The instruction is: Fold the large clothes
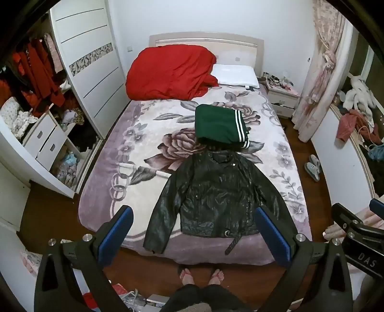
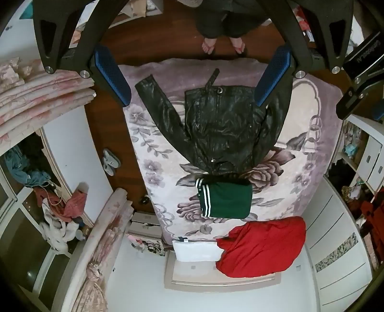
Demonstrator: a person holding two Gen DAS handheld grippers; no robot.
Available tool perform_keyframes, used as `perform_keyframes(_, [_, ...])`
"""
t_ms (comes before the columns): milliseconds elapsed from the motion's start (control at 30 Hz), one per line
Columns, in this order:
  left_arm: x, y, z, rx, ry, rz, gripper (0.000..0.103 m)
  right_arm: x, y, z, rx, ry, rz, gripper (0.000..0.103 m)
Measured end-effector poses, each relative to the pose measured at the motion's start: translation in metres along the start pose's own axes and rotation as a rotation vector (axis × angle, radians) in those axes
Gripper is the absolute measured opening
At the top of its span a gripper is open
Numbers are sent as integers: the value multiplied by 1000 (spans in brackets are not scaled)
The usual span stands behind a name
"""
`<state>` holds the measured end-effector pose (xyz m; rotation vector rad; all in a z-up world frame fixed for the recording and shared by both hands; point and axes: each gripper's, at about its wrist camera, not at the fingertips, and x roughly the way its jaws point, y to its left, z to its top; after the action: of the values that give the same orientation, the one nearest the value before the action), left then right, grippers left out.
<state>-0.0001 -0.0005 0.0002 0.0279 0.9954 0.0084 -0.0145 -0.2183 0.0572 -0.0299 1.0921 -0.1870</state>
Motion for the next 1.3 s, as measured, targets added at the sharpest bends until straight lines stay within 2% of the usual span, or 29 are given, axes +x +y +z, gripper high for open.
perform_keyframes(533, [1, 0, 1, -12, 4, -18, 103, -3, 3, -1, -4, -3, -6, 103])
perform_keyframes(667, [-2, 0, 12, -17, 8, -21, 103, -3, 2, -1, -2, -3, -9, 103])
perform_keyframes(1300, [-1, -3, 9, -15, 1, -27, 103, -9, 2, -3, -2, -11, -11, 103])
